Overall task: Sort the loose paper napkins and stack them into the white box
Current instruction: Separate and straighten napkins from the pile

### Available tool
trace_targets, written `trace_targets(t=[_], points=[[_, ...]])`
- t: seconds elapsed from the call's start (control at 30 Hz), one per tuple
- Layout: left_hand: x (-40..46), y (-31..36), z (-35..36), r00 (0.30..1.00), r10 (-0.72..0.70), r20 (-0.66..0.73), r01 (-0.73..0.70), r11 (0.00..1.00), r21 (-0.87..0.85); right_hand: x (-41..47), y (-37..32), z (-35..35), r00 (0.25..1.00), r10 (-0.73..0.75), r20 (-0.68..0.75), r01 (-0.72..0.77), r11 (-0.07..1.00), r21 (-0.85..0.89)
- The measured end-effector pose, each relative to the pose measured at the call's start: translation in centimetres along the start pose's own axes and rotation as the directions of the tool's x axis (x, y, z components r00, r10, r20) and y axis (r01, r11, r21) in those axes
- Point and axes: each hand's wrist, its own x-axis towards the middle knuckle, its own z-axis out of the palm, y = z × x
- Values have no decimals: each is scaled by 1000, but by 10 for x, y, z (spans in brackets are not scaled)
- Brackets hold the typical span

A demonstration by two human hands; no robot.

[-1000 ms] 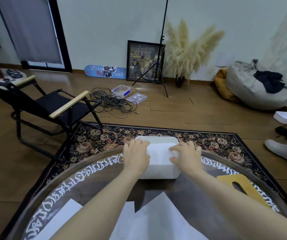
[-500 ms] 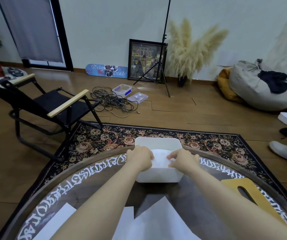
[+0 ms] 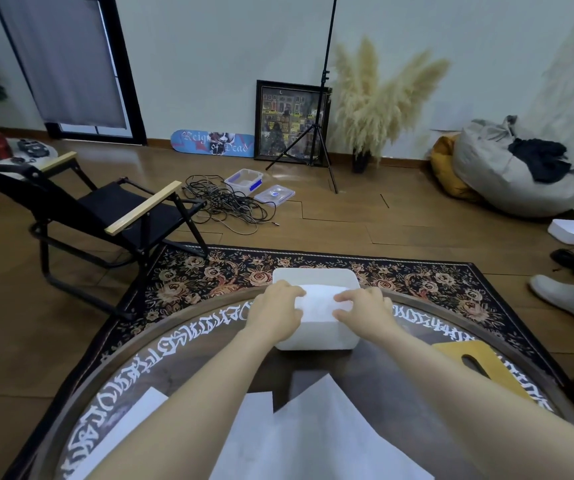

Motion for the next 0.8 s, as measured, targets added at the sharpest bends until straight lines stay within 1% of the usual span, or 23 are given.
trace_targets(t=[0.13, 0.3, 0.37, 0.53, 0.8], points=[[-22, 4, -12, 1000, 7, -10, -7, 1000, -25, -24, -6, -11, 996, -85, -38, 85, 996, -15], [-67, 4, -24, 1000, 3, -21, -5, 997, -82, -68, -10, -11, 981, -176, -80, 181, 982, 57], [-91, 2, -25, 1000, -12, -23, 10, 996, -83, -90, -5, -3, 974, -209, -87, 214, 975, 56], [-149, -1, -22, 999, -11, 30, 9, 999, 47, -143, 9, 14, 959, -278, -48, 277, 960, -38], [-218, 3, -20, 999, 10, 32, -16, 983, 185, -206, 10, 26, 953, -302, 27, 302, 952, -37]])
